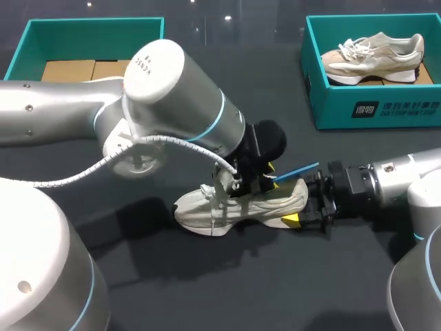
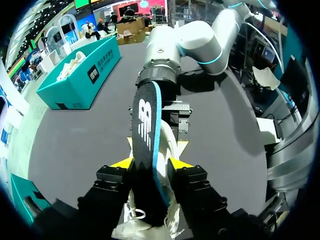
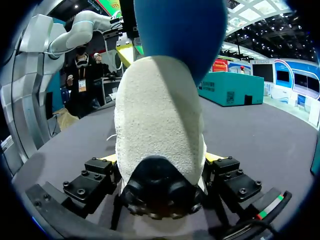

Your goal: Take the shoe out of the shoebox, open the shoe tongue, remove and reinsert the insole, then place the shoe into the shoebox

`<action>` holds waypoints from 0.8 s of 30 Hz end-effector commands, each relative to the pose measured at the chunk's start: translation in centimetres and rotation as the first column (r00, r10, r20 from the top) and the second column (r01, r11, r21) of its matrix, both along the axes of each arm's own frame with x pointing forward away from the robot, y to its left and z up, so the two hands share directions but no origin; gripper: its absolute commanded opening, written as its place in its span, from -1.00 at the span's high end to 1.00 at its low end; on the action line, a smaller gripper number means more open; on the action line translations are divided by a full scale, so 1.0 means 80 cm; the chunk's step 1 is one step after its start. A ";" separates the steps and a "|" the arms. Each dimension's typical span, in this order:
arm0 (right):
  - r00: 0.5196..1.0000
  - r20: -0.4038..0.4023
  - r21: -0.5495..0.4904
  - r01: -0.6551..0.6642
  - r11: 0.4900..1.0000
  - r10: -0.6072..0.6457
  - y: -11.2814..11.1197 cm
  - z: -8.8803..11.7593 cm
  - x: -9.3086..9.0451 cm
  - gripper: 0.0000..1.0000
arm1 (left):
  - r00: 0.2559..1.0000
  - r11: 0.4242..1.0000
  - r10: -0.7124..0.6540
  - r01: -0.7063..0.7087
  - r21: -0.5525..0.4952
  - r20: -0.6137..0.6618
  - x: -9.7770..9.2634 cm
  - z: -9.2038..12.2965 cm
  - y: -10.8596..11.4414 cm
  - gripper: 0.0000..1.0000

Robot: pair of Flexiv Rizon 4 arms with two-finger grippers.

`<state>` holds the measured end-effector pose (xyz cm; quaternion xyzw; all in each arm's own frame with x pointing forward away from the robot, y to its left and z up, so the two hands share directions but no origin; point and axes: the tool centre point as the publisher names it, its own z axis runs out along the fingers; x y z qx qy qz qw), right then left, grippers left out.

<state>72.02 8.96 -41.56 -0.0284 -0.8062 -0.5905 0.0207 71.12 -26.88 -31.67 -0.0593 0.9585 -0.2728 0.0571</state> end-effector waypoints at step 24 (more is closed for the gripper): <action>1.000 0.000 -0.003 0.000 1.000 0.000 0.001 -0.001 -0.003 1.00 | 0.967 0.985 0.172 -0.166 -0.049 0.190 -0.003 -0.006 -0.011 -0.50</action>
